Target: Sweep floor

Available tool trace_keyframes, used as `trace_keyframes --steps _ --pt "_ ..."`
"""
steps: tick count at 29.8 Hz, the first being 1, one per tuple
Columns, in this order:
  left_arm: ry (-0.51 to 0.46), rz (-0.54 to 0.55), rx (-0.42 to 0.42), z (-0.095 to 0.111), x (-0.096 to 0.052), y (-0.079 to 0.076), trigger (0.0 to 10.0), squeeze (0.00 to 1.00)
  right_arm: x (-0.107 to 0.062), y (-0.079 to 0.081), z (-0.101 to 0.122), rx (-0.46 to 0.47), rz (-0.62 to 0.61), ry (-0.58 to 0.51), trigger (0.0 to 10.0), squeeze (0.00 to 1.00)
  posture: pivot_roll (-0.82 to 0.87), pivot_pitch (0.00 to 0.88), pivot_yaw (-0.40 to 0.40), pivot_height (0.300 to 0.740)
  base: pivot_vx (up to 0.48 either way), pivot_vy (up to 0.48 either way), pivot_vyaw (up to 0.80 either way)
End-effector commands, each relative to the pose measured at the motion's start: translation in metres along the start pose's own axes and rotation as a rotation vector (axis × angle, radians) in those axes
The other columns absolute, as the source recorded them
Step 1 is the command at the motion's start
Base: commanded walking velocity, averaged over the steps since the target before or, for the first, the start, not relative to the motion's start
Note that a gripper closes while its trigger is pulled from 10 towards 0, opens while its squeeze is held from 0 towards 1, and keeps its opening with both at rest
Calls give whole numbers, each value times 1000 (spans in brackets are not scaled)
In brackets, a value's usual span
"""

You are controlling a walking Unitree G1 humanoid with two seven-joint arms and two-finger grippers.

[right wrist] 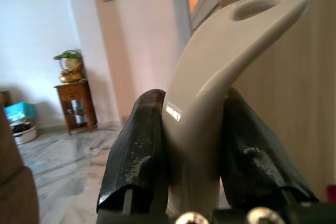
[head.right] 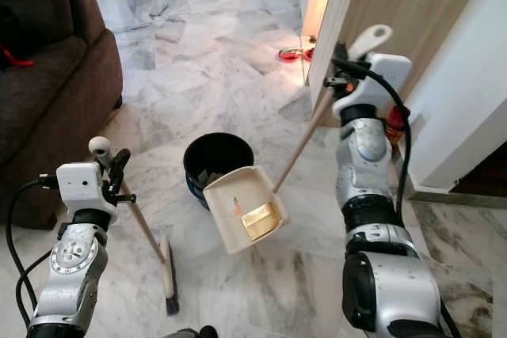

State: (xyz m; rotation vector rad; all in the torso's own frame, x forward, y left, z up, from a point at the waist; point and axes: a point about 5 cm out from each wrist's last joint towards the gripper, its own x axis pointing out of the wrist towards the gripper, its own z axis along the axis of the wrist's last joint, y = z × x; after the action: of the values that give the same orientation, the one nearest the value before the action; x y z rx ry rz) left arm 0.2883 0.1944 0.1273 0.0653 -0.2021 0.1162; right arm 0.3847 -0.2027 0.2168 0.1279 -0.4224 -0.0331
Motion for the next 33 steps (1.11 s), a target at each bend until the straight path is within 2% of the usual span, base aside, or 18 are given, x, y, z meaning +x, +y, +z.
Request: trace_keyframes --steps 1,3,6,11,15,18,21,23,33 --pt "-48 -8 5 8 5 -1 10000 0 -3 -7 3 -34 -17 -13 10000 0 3 48 -9 740 0 0 0" --pt "-47 -8 6 8 5 -1 10000 0 -5 -10 2 -27 -30 -14 10000 0 2 50 -7 740 0 0 0" --pt "-43 -12 7 7 5 0 10000 0 -12 -23 0 -37 -79 -7 10000 0 0 51 -6 740 0 0 0" --pt "-43 -16 6 7 5 -1 10000 0 -21 -28 -1 -40 -88 -23 10000 0 -4 55 -1 740 0 0 0" --pt "-42 -20 5 7 6 -1 10000 0 -25 -33 7 21 -112 -63 10000 0 -9 54 0 740 0 0 0" --pt "-42 -22 3 7 6 -2 10000 0 -29 -31 8 17 -112 -70 10000 0 -11 55 0 740 0 0 0" --pt "-43 -23 2 7 6 -2 10000 0 -34 -33 8 2 -122 -67 10000 0 -11 55 0 740 0 0 0" --pt "-42 -25 1 7 6 -2 10000 0 -46 -39 9 -8 -137 -82 10000 0 -11 55 0 740 0 0 0" --pt "-36 -36 0 5 8 -4 10000 0 -76 -36 25 -99 -138 -121 10000 0 -27 56 10 740 0 0 0"
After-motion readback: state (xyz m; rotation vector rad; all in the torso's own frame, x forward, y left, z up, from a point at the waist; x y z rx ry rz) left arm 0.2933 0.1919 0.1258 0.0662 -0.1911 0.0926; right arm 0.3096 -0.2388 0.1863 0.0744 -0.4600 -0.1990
